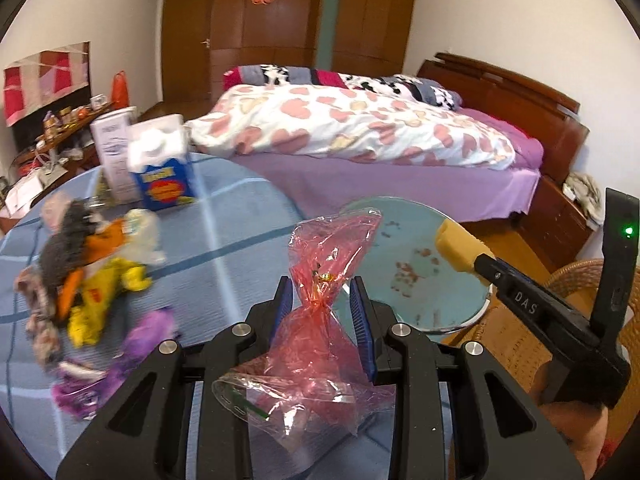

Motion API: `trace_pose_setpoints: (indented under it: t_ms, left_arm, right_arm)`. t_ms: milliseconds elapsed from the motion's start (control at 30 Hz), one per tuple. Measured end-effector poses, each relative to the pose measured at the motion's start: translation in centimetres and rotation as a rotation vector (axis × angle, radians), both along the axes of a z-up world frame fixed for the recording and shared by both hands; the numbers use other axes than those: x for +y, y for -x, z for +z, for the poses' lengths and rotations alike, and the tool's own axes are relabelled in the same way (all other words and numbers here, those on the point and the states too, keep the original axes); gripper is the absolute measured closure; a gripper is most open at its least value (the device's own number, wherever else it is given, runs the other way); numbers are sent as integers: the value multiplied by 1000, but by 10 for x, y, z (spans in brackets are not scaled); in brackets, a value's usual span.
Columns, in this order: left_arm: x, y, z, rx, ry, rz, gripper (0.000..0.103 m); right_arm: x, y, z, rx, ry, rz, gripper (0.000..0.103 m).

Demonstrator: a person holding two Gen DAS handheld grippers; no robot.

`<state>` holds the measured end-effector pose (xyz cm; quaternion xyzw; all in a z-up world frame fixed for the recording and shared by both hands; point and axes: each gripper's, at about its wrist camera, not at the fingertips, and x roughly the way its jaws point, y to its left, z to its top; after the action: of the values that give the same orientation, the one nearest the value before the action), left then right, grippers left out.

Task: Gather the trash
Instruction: 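Carry the pink bag and yellow sponge over the teal bin and open both tools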

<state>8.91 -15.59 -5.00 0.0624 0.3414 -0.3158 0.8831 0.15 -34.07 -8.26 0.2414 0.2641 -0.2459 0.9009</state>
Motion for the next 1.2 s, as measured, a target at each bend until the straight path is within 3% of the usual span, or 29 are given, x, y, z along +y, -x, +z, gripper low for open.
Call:
trace_pose_setpoints:
  t_ms: [233, 333, 400, 467, 500, 767, 1067, 1200]
  left_arm:
    - [-44, -13, -18, 56, -13, -40, 73]
    - [-59, -17, -20, 66, -16, -56, 72]
    - [-66, -19, -21, 66, -24, -55, 67]
    - [-70, -20, -23, 64, -34, -51, 46]
    - [-71, -21, -23, 57, -38, -45, 42]
    - [-54, -17, -12, -1, -54, 2, 21]
    - [-15, -17, -5, -21, -77, 95, 17]
    - [4, -15, -4, -36, -93, 129, 16]
  right_arm:
    - [-17, 3, -9, 24, -11, -39, 81]
    - [-22, 3, -13, 29, -30, -46, 75]
    - [-26, 2, -15, 22, -51, -37, 72]
    - [-26, 2, -15, 17, -59, -32, 69]
    - [-26, 2, -14, 13, -60, -32, 68]
    - [-27, 13, -5, -47, -71, -74, 57]
    - [6, 6, 10, -60, -22, -5, 42]
    - [25, 1, 17, -57, 9, 40, 40]
